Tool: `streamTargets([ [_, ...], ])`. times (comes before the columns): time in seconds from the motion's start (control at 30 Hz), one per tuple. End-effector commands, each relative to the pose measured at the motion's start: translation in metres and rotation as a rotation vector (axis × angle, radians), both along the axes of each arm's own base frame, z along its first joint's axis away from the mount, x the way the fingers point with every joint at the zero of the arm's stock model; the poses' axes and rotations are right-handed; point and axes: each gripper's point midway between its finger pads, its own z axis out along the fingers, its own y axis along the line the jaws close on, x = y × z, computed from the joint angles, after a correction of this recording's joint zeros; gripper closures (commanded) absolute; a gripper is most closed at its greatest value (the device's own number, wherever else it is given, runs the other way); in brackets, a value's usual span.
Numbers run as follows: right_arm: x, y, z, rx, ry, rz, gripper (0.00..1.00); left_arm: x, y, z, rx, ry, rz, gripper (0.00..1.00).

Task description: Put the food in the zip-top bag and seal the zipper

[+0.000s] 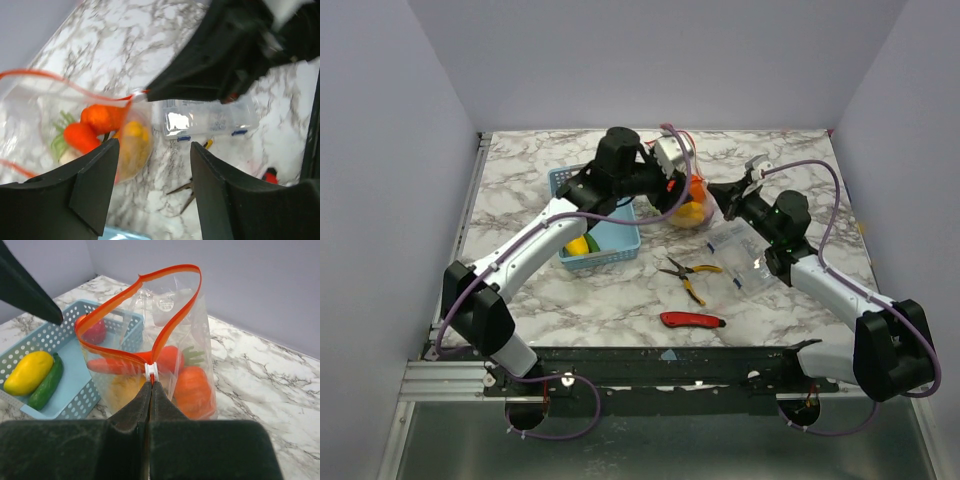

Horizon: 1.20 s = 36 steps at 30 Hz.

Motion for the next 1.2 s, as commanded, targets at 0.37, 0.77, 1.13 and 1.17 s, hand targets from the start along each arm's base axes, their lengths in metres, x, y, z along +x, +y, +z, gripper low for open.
streamTargets([
  [0.37, 0.005, -0.005, 0.015, -0.003, -0.008, 0.029, 1.0, 0.032, -0.042, -0.018, 0.348, -0.449, -0.376, 0.3],
  [0.77, 0.005, 0.0, 0.011, -0.009, -0.002, 0.093, 1.0, 0.043, -0.059, -0.046, 0.362, -0.379, -0.469, 0.35],
  [1.13, 0.006, 0.0, 0.012, -0.01, -0.011, 0.095, 1.0, 0.061, -0.055, -0.058, 0.392, -0.372, -0.397, 0.76],
  [1.17, 0.006, 0.0, 0.012, -0.01, -0.01, 0.094, 1.0, 0.059, -0.055, -0.057, 0.385, -0.366, -0.399, 0.8],
])
